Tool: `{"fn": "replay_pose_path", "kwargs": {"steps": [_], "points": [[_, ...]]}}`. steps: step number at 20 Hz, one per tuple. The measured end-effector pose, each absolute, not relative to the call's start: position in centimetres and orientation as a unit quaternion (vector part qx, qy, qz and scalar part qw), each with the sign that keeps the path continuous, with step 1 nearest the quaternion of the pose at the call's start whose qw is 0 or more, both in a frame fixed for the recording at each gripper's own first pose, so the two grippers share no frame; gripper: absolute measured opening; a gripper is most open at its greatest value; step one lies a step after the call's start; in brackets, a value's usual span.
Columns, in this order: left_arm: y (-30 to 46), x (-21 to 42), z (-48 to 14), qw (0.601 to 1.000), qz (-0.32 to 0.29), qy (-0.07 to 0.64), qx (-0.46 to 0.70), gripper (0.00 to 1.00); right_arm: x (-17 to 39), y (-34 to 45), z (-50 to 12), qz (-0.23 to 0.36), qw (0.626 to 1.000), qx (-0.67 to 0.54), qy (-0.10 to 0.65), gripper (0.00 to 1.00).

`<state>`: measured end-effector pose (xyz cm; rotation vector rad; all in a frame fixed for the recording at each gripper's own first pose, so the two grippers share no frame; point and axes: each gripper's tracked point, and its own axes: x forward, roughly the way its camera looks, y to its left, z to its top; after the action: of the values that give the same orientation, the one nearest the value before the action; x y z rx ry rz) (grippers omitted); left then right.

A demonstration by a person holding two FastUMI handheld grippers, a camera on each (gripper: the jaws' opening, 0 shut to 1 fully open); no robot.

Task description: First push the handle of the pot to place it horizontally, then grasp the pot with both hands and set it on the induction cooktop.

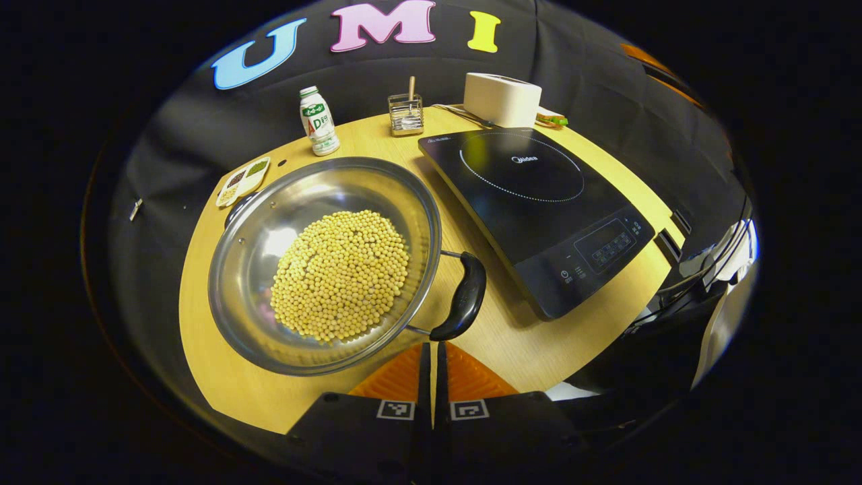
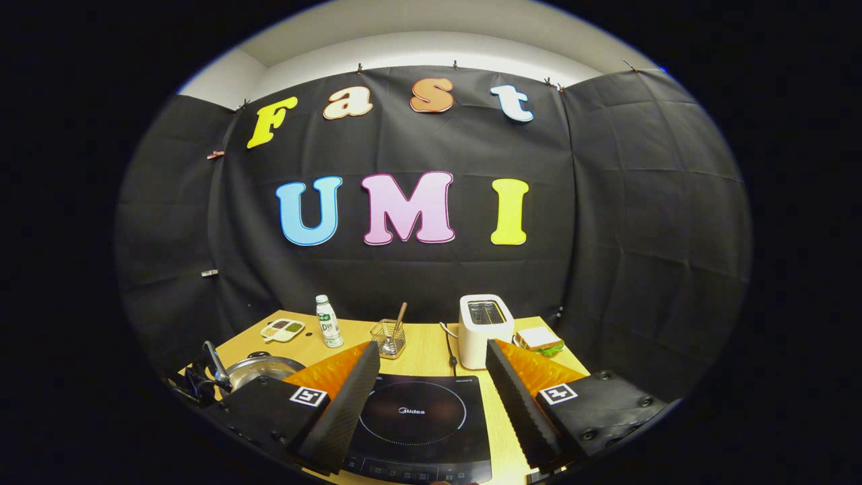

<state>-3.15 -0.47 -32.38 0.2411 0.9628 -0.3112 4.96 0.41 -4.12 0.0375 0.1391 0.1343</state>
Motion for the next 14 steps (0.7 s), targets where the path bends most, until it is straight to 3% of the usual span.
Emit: {"fn": "replay_pose_path", "kwargs": {"steps": [14], "points": [[-4.2,0.0,-32.6,0.871,-0.139,0.469,0.042,0.05,6.6,-2.4,-4.1,0.051,0.996,0.02,0.067,0.98]]}}
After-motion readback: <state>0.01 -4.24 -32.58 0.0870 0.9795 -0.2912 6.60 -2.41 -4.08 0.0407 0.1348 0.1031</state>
